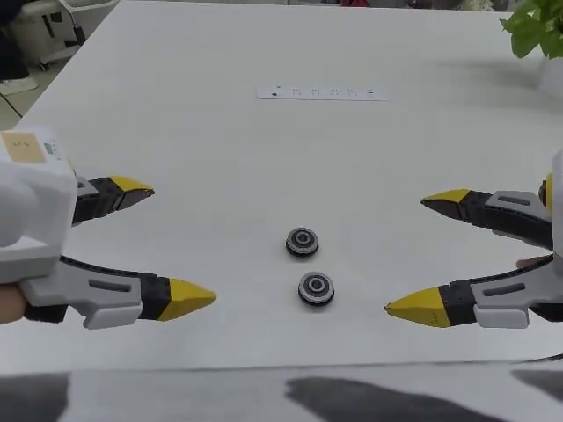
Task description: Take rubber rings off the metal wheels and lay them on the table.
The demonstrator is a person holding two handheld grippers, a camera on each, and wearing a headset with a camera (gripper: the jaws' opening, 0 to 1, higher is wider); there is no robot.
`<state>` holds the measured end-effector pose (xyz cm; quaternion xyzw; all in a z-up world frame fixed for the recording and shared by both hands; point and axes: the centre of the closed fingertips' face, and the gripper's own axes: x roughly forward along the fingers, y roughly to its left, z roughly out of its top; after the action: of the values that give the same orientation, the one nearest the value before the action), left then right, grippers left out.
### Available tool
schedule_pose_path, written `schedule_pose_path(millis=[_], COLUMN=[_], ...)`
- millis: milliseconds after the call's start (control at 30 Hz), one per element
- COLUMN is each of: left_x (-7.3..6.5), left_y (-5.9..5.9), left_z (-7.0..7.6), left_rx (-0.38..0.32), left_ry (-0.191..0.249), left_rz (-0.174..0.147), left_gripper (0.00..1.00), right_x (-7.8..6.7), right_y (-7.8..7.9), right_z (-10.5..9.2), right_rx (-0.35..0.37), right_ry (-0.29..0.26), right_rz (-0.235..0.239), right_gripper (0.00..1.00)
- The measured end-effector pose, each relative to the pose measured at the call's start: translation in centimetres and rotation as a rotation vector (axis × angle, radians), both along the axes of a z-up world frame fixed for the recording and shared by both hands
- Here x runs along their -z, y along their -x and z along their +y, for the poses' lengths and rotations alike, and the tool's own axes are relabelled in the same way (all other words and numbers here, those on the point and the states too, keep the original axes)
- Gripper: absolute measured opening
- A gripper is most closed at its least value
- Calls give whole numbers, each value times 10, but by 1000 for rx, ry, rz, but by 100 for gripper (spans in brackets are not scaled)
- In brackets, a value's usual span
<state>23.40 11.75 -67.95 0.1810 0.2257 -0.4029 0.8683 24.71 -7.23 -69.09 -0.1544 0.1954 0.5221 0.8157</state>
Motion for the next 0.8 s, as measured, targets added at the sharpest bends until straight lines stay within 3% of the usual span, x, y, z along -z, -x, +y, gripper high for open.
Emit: schedule_pose_path(millis=[200,267,800], left_x=[-1,-3,3], left_y=[-3,-5,-14], left_z=[-1,-1,-11], left_rx=[6,10,44], left_ry=[-4,-12,-32], left_rz=[-2,-24,-12], left_gripper=[83,80,81], right_x=[-1,0,4], right_y=[-2,-2,-9], right_z=[4,4,12], right_rx=[-11,-13,-49], right_ry=[0,0,12], right_rz=[0,1,0], right_gripper=[84,84,77])
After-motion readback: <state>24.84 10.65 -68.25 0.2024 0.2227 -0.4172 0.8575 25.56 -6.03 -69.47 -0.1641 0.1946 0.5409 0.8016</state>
